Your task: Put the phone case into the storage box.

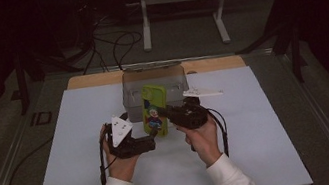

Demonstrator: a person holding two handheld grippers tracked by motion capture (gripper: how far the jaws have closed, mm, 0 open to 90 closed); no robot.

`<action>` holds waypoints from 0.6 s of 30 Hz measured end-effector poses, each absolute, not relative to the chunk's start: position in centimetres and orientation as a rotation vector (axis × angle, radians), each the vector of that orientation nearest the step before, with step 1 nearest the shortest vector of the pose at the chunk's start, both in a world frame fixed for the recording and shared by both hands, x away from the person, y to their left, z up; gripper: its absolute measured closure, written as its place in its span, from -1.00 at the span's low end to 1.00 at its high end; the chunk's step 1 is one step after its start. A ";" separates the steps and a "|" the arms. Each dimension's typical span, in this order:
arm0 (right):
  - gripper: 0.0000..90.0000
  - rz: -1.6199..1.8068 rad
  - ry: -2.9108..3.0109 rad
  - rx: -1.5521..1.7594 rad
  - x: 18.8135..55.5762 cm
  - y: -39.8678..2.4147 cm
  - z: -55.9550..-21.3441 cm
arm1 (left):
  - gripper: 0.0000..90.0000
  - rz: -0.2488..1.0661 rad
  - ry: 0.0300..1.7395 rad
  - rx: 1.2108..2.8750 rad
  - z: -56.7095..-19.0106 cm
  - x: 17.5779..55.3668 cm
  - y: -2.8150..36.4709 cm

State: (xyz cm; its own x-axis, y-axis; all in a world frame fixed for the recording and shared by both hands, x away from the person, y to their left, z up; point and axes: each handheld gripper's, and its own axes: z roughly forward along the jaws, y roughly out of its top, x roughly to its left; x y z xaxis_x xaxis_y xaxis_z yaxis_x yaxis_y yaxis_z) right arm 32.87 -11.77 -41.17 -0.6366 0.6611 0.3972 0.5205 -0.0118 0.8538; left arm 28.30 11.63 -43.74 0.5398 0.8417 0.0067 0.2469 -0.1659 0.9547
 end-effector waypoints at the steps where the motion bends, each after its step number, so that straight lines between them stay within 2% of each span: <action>1: 0.75 1.727 2.116 1.271 32.9 -11.8 -41.1 | -1.00 0.689 0.931 1.706 -43.7 28.2 12.1; 13: 0.74 1.698 2.088 1.286 33.0 -12.5 -40.5 | -1.00 0.740 1.007 1.683 -44.5 26.6 17.9; 18: 0.74 1.694 2.078 1.279 33.2 -13.0 -39.8 | -1.00 0.763 1.037 1.711 -46.4 25.1 20.5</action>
